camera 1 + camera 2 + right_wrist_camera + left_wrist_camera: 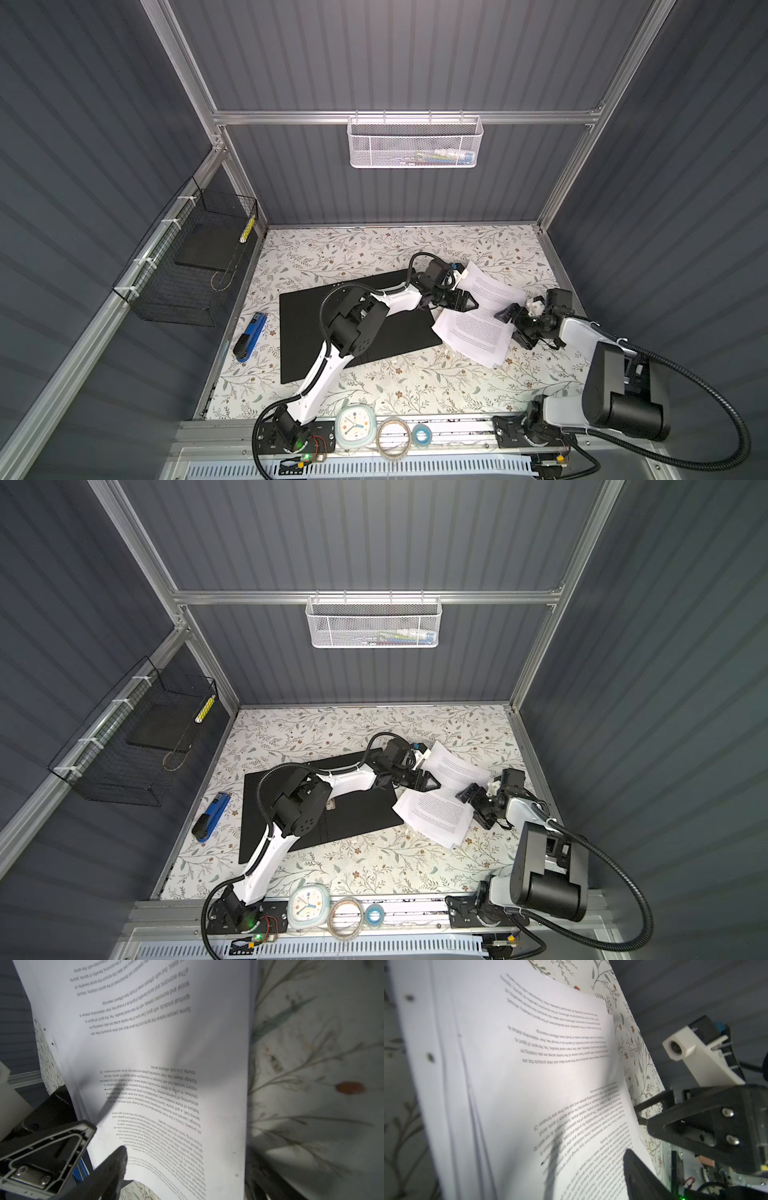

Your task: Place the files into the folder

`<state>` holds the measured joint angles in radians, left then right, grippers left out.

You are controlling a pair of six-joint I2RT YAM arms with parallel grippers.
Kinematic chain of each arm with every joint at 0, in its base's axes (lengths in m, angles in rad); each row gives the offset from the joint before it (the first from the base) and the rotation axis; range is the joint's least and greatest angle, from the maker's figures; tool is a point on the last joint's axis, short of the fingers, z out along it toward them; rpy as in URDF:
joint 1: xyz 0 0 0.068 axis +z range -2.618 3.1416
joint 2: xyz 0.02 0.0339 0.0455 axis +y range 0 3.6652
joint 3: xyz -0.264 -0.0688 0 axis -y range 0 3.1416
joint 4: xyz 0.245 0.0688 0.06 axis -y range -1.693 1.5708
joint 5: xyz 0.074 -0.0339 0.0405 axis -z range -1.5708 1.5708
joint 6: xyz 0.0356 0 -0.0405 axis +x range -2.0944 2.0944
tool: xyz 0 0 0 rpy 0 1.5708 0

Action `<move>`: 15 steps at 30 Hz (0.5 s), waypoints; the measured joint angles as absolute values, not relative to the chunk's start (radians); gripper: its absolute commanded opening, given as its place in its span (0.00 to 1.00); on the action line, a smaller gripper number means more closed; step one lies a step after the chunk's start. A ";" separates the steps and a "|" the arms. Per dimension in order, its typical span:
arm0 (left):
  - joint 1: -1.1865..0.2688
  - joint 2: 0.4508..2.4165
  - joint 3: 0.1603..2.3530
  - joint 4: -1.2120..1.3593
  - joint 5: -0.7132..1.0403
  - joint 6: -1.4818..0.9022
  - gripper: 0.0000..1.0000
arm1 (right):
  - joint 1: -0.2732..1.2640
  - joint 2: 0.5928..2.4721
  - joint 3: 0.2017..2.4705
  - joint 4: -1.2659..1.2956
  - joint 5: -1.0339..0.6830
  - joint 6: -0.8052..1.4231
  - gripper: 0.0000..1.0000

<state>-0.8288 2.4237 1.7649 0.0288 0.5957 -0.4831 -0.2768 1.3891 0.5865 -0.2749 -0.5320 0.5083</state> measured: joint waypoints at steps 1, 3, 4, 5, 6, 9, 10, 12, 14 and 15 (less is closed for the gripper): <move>-0.828 2.424 1.765 0.019 0.596 -0.486 0.51 | -0.277 1.392 0.583 -0.260 -0.538 0.510 0.86; -0.828 2.424 1.764 0.000 0.598 -0.489 0.42 | -0.277 1.395 0.581 -0.244 -0.544 0.513 0.86; -0.829 2.424 1.764 -0.010 0.599 -0.495 0.32 | -0.277 1.397 0.580 -0.234 -0.548 0.513 0.86; -0.828 2.424 1.763 -0.022 0.601 -0.500 0.24 | -0.277 1.398 0.579 -0.228 -0.551 0.513 0.86; -0.829 2.424 1.761 -0.029 0.601 -0.509 0.18 | -0.277 1.399 0.579 -0.224 -0.553 0.513 0.86; -0.828 2.424 1.755 -0.057 0.611 -0.518 0.14 | -0.277 1.401 0.579 -0.220 -0.555 0.513 0.86; -0.828 2.424 1.755 -0.061 0.614 -0.521 0.13 | -0.277 1.401 0.579 -0.220 -0.556 0.512 0.86; -0.828 2.424 1.755 -0.069 0.614 -0.529 0.08 | -0.277 1.401 0.579 -0.220 -0.557 0.510 0.87; -0.826 2.424 1.755 -0.082 0.616 -0.534 0.02 | -0.278 1.399 0.579 -0.223 -0.558 0.504 0.87; -0.825 2.421 1.755 -0.085 0.617 -0.535 0.00 | -0.278 1.395 0.579 -0.226 -0.557 0.502 0.87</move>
